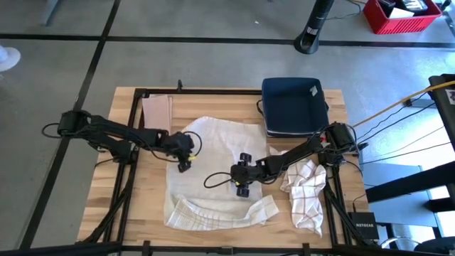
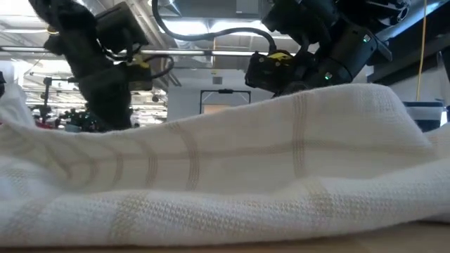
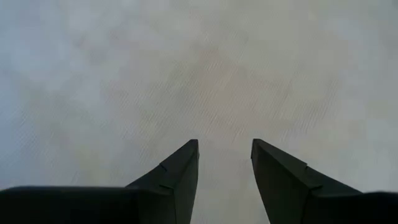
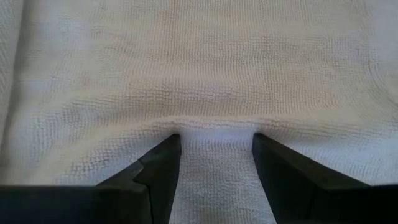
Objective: Fold towel
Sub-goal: Fold the white patterned towel
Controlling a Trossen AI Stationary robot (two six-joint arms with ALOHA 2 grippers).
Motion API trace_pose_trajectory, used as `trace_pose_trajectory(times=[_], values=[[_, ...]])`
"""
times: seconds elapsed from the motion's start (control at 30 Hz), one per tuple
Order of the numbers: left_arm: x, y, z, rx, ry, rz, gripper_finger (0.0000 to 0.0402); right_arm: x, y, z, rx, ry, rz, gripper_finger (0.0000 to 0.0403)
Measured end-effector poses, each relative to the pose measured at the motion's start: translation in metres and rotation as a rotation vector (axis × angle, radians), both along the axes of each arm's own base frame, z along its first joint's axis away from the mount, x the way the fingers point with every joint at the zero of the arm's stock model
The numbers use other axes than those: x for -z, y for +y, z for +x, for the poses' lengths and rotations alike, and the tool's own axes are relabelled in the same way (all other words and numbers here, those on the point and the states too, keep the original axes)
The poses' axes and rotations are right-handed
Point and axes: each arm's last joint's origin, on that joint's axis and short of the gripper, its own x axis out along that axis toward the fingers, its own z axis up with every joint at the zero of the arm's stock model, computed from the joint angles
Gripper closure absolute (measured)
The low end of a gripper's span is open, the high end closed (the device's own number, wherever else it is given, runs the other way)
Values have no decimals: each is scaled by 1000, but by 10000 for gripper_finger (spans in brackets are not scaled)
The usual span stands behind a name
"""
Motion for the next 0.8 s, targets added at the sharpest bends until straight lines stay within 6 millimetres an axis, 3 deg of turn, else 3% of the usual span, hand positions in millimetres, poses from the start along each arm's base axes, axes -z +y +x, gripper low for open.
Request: trace_pose_trajectory(times=[0.1, 0.2, 0.27, 0.43, 0.8], values=[[-25, 7, -1, -70, 51, 77, 261, 0, 0, 0, 5, -4, -6, 199], [-49, 19, -10, -198, 134, 304, 261, 0, 0, 0, 9, -7, -11, 199], [-54, 27, -19, -274, 200, 444, 261, 0, 0, 0, 11, -7, -12, 199], [-37, 41, -37, -285, 364, 442, 261, 0, 0, 0, 23, -9, -3, 199], [-20, 51, -33, -317, 407, 257, 261, 0, 0, 0, 26, -8, 0, 199]])
